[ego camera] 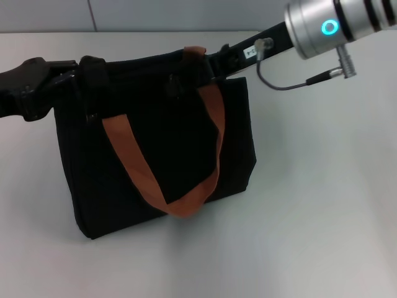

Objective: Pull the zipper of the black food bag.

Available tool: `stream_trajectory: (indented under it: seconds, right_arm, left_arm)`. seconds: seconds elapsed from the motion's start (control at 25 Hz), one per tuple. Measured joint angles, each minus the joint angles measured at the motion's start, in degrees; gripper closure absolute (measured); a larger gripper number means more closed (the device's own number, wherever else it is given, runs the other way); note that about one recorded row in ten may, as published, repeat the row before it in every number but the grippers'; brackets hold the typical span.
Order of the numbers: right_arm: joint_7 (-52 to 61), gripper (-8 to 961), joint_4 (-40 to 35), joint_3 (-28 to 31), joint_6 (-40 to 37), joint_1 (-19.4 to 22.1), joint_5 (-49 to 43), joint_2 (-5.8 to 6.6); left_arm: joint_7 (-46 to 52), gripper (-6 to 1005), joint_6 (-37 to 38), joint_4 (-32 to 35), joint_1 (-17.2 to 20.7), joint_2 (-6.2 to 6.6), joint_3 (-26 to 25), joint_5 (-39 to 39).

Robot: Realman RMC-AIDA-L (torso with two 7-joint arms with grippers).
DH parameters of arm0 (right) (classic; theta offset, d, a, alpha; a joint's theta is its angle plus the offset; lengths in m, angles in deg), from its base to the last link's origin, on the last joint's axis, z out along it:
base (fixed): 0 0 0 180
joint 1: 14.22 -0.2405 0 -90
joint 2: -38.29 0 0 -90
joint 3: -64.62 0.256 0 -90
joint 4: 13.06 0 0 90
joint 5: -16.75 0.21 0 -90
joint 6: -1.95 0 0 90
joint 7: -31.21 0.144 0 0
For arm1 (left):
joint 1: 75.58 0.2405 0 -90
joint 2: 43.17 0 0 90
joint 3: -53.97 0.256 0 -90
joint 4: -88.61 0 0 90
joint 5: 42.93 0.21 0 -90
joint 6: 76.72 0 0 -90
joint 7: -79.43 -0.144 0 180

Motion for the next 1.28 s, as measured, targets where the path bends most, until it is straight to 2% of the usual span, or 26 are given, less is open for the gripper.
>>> stream_trajectory:
  seconds: [0.32,0.52,0.76,1.04,1.28]
  right_arm:
    - [0.09,566,2.81,-4.38,6.0,-0.89,0.61,-0.66]
    - [0.02,600,2.38,-4.28,6.08,0.02,1.47,-0.7]
    - [0.21,754,1.27,-3.39,3.87,1.14,1.55,-0.59]
    - [0.59,904,-0.69,1.32,-0.59,1.68,1.56,-0.33]
    - [1.33,955,-1.54,2.99,-1.54,1.53,1.5,0.17]
  left_arm:
    - [0.0,977,0.09,0.04,0.0,-0.02,0.0,-0.07]
    - [0.02,977,0.49,-0.08,0.35,0.18,0.08,-0.86]
    - [0.12,976,0.63,-0.04,0.43,0.16,-0.02,-0.89]
    - [0.18,976,0.63,0.02,0.44,0.1,-0.01,-0.93]
    - [0.15,976,0.63,0.01,0.37,0.08,0.0,-1.0]
